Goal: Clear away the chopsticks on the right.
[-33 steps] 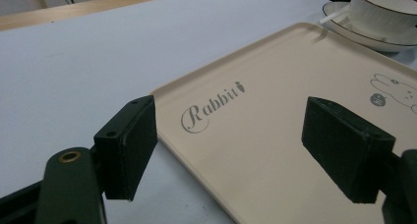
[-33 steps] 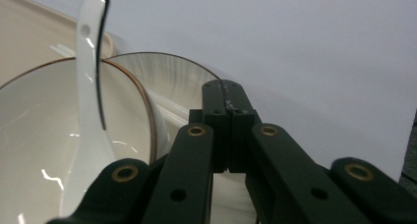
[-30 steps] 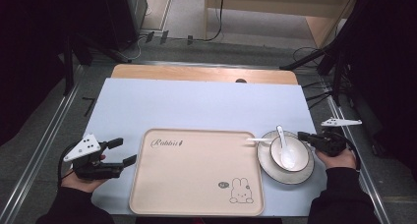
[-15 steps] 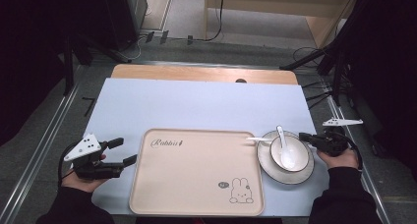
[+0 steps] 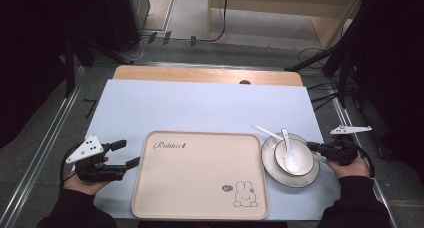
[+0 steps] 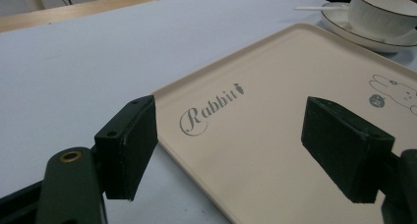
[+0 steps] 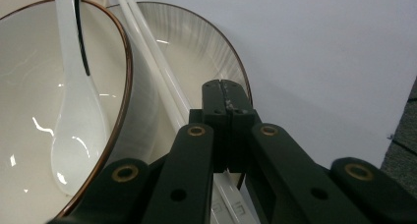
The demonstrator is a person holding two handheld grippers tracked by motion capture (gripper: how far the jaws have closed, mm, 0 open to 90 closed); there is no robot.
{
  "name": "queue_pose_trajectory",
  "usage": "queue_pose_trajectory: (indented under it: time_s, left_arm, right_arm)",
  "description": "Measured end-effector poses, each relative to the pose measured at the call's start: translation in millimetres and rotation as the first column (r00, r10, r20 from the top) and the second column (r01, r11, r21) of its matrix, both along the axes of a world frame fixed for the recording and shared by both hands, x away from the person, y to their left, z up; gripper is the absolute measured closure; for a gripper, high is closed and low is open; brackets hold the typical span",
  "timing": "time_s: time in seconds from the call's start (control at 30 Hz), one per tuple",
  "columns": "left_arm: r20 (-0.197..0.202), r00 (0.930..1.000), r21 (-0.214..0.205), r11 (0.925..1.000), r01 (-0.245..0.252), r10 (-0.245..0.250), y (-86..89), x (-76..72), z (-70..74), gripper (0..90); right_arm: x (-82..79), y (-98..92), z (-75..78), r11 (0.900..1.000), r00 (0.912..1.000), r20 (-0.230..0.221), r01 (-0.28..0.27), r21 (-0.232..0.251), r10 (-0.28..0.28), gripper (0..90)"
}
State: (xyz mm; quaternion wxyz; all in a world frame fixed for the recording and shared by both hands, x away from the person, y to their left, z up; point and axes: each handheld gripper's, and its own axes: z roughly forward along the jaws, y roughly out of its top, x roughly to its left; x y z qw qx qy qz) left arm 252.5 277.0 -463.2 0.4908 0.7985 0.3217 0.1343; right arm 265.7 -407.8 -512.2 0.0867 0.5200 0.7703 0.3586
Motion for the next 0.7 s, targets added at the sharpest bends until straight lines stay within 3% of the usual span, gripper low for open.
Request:
queue_pose_trajectory:
  time_s: [0.23,0.43,0.57,0.67,0.7]
  left_arm:
    - [-0.002,1.0000,0.002,1.0000,0.005,-0.005,-1.7,1.5,0.0,21.9]
    - [-0.003,1.0000,0.002,1.0000,0.009,-0.009,-3.0,2.8,-0.1,21.9]
    - [-0.002,1.0000,0.000,1.0000,0.010,-0.010,-4.2,3.1,-0.2,22.0]
    - [-0.002,1.0000,-0.003,1.0000,0.009,-0.009,-4.7,3.0,-0.2,22.0]
    - [-0.001,0.9999,-0.002,0.9999,0.011,-0.011,-4.7,3.0,-0.2,22.0]
  right_arm:
    - [-8.7,0.8,-1.0,0.9994,0.9996,-0.025,-0.009,-0.032,0.009,90.0]
    - [-16.3,-7.3,-3.2,1.0000,0.9998,-0.022,0.003,0.001,-0.003,89.3]
    - [-22.7,-10.0,7.5,0.9997,0.9991,0.040,0.012,0.023,-0.013,77.7]
    - [-24.4,-7.7,13.7,0.9998,0.9950,0.099,0.018,-0.006,-0.018,58.3]
    - [-24.2,-7.0,14.1,0.9998,0.9946,0.102,0.020,-0.008,-0.019,57.8]
